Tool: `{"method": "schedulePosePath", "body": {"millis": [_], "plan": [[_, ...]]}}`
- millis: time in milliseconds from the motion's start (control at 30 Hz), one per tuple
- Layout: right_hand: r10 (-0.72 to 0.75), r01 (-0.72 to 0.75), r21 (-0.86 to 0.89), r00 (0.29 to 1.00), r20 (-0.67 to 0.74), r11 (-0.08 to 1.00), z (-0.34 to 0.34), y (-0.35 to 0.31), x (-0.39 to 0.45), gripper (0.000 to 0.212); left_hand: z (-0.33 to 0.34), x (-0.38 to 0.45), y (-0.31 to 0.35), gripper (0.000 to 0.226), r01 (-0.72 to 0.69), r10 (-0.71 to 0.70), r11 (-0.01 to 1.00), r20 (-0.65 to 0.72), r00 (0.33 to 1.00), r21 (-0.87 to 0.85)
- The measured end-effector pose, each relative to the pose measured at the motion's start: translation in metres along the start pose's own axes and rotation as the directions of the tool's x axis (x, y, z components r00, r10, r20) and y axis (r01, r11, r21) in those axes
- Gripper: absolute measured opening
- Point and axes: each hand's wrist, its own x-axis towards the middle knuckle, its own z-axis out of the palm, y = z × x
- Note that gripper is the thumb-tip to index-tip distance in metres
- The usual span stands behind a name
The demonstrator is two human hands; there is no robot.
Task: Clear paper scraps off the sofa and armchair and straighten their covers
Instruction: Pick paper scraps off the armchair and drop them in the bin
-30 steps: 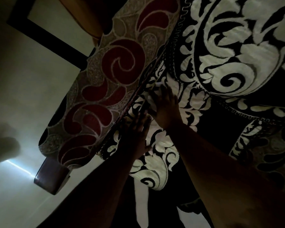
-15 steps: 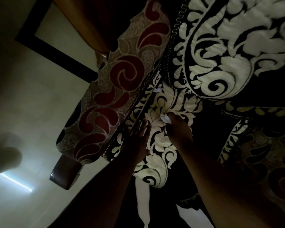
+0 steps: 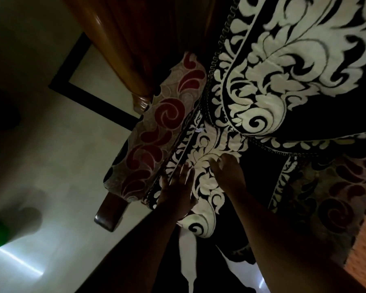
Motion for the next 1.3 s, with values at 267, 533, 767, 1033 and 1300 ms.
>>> {"method": "schedulePosePath", "body": {"millis": [267,533,767,1033,1300], "plan": [[-0.177,0.164,-0.174,0.982,-0.062,0.971,0.052,0.007,0.104,0.041,0.063,0.075,-0.023,0.101,-0.015,0.017,0.999,-0.048,0.999,0.053],[-0.406,0.382,-0.419,0.913,0.035,0.824,0.092,0.011,0.173,0.053,0.102,0.122,-0.035,0.103,-0.084,0.083,0.996,-0.193,0.978,0.004],[-0.428,0.409,-0.366,0.903,0.03,0.836,0.099,0.031,0.166,0.038,0.103,0.123,-0.042,0.106,-0.121,0.116,0.993,-0.213,0.97,-0.012],[-0.206,0.207,-0.036,0.978,0.023,0.978,0.079,0.045,0.111,0.022,0.095,0.119,-0.04,0.108,-0.122,0.122,0.992,-0.146,0.982,0.009],[-0.08,0.083,-0.028,0.993,0.091,0.996,0.045,0.038,-0.005,0.023,0.02,0.045,-0.024,0.096,-0.105,0.105,0.994,0.019,0.994,-0.015]]}}
